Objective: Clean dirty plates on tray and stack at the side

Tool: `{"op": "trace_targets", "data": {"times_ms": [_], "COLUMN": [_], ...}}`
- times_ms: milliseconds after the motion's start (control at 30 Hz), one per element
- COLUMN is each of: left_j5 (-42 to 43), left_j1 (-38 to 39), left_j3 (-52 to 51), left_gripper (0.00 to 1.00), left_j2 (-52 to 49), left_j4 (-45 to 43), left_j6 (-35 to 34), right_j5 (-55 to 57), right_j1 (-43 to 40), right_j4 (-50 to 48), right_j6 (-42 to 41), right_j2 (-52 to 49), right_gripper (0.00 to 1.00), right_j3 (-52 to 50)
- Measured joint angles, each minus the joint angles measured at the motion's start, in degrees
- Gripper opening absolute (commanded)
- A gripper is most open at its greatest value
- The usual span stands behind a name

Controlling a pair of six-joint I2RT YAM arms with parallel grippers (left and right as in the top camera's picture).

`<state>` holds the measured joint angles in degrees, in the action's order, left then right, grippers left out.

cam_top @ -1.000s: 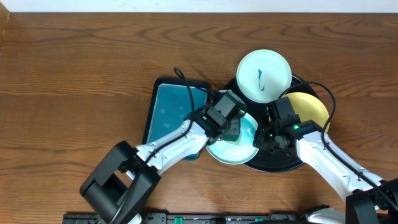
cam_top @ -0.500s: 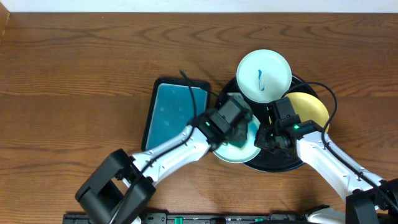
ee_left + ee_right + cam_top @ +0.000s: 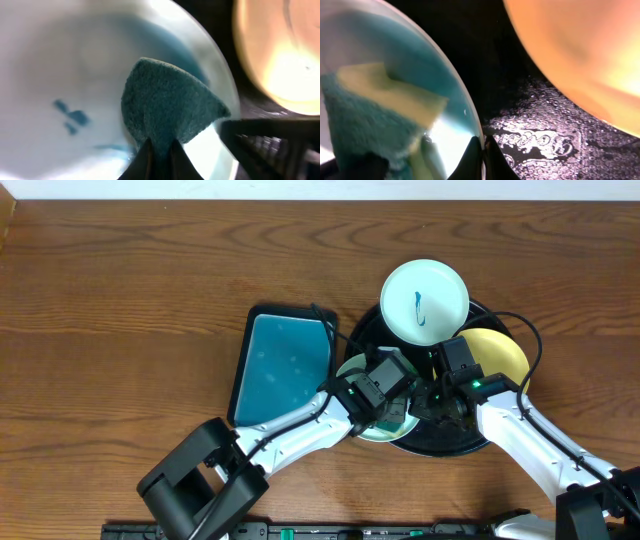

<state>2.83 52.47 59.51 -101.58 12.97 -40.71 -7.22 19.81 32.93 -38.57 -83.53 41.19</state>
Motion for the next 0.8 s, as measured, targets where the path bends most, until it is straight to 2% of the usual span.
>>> {"op": "trace_targets", "data": {"times_ms": [200,533,633,800], "left_j5": [-6.23,-10.93,-9.68,-2.6], "left_j1": [-1.88,-6.19,-6.16,-5.4], "left_j3": [0.17,0.17,0.17,0.17], "left_gripper": [0.07,0.07,0.07,0.07], "left_j2": [0.0,1.81,2.49,2.71], "left_j4": [1.97,3.34,3.39,3.39], "left_j6": [0.92,6.03,6.16,6.01], "right_j5": [-1.16,-0.59,-0.2,0.52], "right_j1": [0.02,-0.02,-0.02,-0.02], "right_j4": [-0.42,0.11,0.42,0.52], "right_j6": [-0.22,-0.46,-0.44,-0.44], "right_j2": [0.0,0.0,0.02,0.0], "right_gripper": [0.01,0.01,0.01,0.01], "right_j3": [0.0,0.0,0.0,0.0]}}
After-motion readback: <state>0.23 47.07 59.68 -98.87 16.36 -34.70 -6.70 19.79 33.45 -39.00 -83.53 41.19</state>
